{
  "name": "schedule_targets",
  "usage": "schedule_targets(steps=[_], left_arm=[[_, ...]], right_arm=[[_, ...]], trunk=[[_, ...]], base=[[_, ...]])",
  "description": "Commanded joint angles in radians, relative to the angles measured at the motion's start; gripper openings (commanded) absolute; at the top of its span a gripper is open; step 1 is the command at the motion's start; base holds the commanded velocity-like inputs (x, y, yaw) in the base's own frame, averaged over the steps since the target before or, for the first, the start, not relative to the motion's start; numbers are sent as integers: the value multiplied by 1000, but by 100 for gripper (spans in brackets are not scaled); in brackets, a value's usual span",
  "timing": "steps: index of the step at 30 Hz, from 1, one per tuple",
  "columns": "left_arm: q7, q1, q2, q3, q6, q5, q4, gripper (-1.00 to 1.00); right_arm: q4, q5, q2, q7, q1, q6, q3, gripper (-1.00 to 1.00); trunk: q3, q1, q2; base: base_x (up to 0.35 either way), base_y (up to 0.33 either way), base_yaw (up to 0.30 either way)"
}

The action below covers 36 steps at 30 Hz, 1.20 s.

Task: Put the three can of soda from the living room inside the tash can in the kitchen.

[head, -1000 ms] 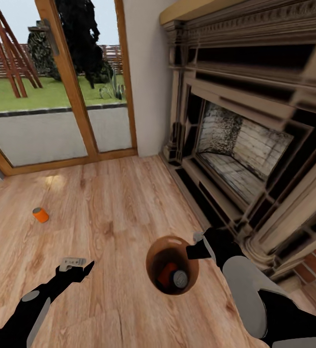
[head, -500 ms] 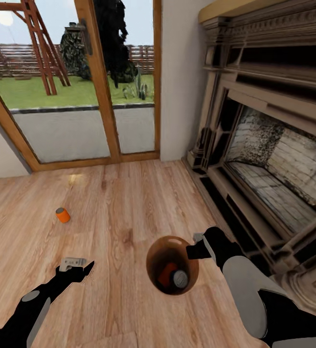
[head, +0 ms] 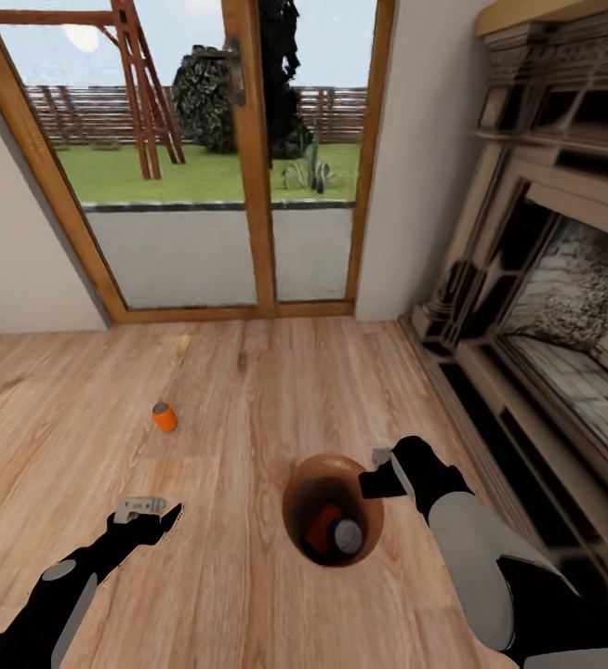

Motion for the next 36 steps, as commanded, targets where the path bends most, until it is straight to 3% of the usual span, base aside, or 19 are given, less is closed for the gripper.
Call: schedule_targets(steps=[1, 11, 36], left_arm=[[0, 0, 0, 0, 0, 0, 1, 100], [0, 0, 0, 0, 0, 0, 5, 100], [-2, 0, 0, 0, 6, 0, 5, 100]], right_arm=[[0, -27, 0, 7, 0, 4, -3, -100], [-6, -31, -2, 14, 0, 4, -6, -100], [-4, -35, 0, 11, 0, 4, -7, -100]], trunk=[[0, 0, 0], [1, 0, 0], [18, 0, 0]], base=[[271, 186, 251], [271, 187, 89], [257, 197, -196]])
